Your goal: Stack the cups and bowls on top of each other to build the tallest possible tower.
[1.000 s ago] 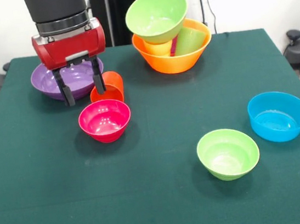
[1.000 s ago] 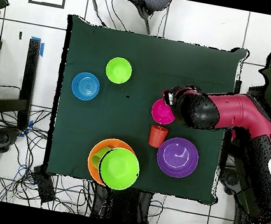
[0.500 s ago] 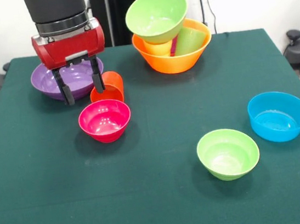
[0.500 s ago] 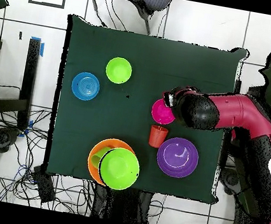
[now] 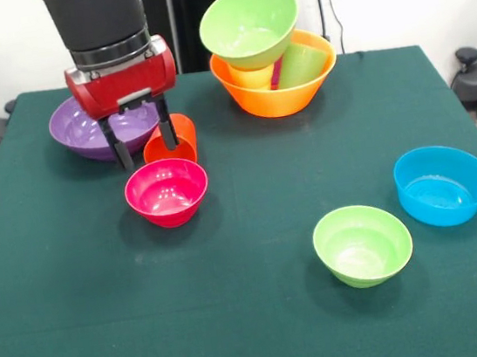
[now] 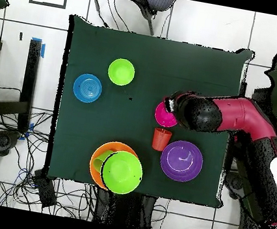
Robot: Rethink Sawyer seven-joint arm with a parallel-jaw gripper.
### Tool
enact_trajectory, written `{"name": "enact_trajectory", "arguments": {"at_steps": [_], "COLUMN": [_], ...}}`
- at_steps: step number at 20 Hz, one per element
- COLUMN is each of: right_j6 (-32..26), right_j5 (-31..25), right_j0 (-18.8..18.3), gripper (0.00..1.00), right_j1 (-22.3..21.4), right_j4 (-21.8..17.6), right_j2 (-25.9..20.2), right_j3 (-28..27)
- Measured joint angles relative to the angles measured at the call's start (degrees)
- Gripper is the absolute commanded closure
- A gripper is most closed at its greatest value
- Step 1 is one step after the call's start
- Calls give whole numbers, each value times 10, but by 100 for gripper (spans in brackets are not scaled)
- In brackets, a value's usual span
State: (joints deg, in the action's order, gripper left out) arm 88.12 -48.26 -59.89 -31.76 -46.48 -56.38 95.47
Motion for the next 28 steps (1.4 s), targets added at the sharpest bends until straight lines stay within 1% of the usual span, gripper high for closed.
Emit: {"name": "enact_trajectory", "arguments": {"at_steps": [2, 3, 5, 9, 10, 11, 18, 22, 28], "right_j6": [-16, -37, -60, -141, -177, -200, -325, -355, -357], "right_j5": [-11, -25, -39, -98, -126, -144, -232, -241, -241], "right_j0": [-4, -8, -10, -8, -6, -4, 6, 5, 3], "gripper": [0, 0, 0, 0, 0, 0, 0, 0, 0], "right_j1": [10, 19, 26, 36, 36, 36, 36, 36, 37], "right_j4": [5, 7, 7, 5, 3, 1, -8, -9, -10], "right_j2": [-1, -2, -2, 0, 2, 2, 4, 5, 6], "right_j3": [0, 0, 0, -1, -2, -3, -16, -25, -41]}}
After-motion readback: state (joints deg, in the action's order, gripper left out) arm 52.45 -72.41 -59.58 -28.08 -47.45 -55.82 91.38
